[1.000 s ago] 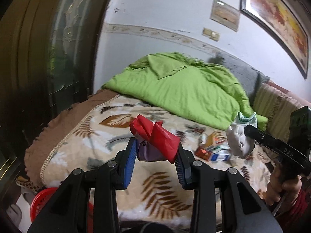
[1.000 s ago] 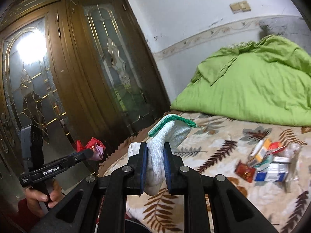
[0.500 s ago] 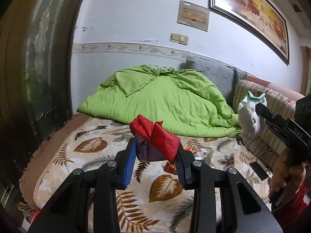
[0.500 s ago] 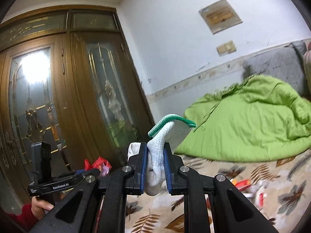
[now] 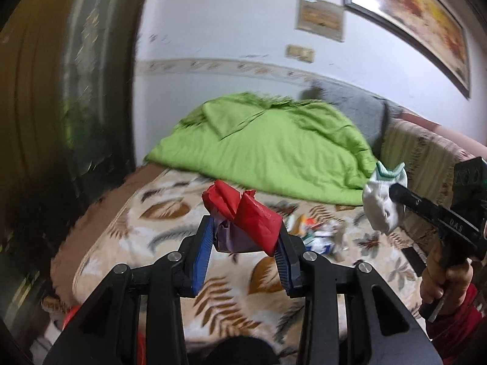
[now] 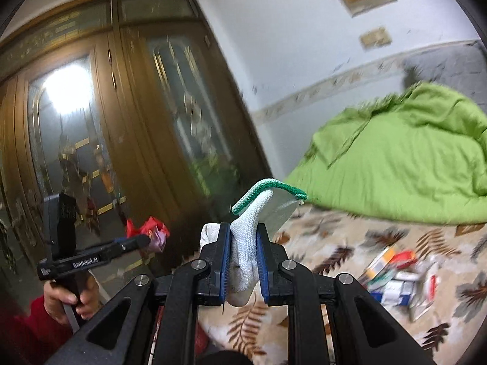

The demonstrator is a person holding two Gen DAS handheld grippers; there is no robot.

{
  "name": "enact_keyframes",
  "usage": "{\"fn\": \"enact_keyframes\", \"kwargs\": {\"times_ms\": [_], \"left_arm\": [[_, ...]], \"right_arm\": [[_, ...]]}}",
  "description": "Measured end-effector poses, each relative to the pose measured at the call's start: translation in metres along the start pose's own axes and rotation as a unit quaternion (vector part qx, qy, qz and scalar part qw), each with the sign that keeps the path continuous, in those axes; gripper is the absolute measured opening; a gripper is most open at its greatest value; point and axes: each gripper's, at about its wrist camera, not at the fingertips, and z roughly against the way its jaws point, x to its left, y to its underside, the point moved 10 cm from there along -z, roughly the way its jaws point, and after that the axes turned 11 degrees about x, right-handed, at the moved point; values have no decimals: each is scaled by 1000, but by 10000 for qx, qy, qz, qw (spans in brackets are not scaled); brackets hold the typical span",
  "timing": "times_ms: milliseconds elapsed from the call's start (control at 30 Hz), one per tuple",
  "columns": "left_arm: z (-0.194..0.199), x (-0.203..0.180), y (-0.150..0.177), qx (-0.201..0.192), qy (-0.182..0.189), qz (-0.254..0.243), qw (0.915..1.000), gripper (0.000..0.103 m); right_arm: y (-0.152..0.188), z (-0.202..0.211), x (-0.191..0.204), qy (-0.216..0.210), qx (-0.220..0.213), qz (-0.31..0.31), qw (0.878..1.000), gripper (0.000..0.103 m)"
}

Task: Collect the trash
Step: 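Carry both items to the red wastebasket and open both grippers over it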

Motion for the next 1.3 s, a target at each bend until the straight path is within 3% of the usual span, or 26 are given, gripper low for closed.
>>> {"fn": "enact_keyframes", "kwargs": {"times_ms": [267, 467, 633, 700, 733, 800, 833, 933, 1100, 1300], "left_arm": [[-45, 120, 70, 736, -533, 981, 9910, 37], [-61, 217, 149, 1308, -945, 1791, 9705, 37], [-58, 272, 198, 1536, -1148, 2253, 9552, 38], [-55, 288, 212, 1550, -1246, 2381, 9507, 46], [-55, 292, 215, 1551, -1242, 2437, 9493, 50], [-52, 301, 221, 1535, -1204, 2517, 9479, 57], [-51, 303, 223, 1534, -1217, 2527, 9475, 59], [-48, 309, 224, 1493, -1194, 2620, 9459, 64], [-57, 305, 217, 1496, -1050, 2609, 9479, 65], [-74, 265, 192, 1400, -682, 2298, 9607, 66]], "right_arm": [[68, -131, 27, -251, 1448, 64, 9891, 17], [109, -223, 90, -753, 2315, 419, 9690, 17], [145, -291, 158, -1131, 2915, 848, 9461, 20], [163, -314, 179, -1214, 3151, 1007, 9359, 21], [170, -323, 185, -1253, 3271, 1052, 9307, 26], [187, -337, 198, -1365, 3544, 1151, 9179, 56], [191, -341, 198, -1300, 3602, 1193, 9160, 57], [191, -342, 194, -1300, 3569, 1094, 9186, 57], [163, -323, 156, -1125, 3269, 563, 9366, 57], [133, -275, 100, -669, 2741, 271, 9590, 57]]}}
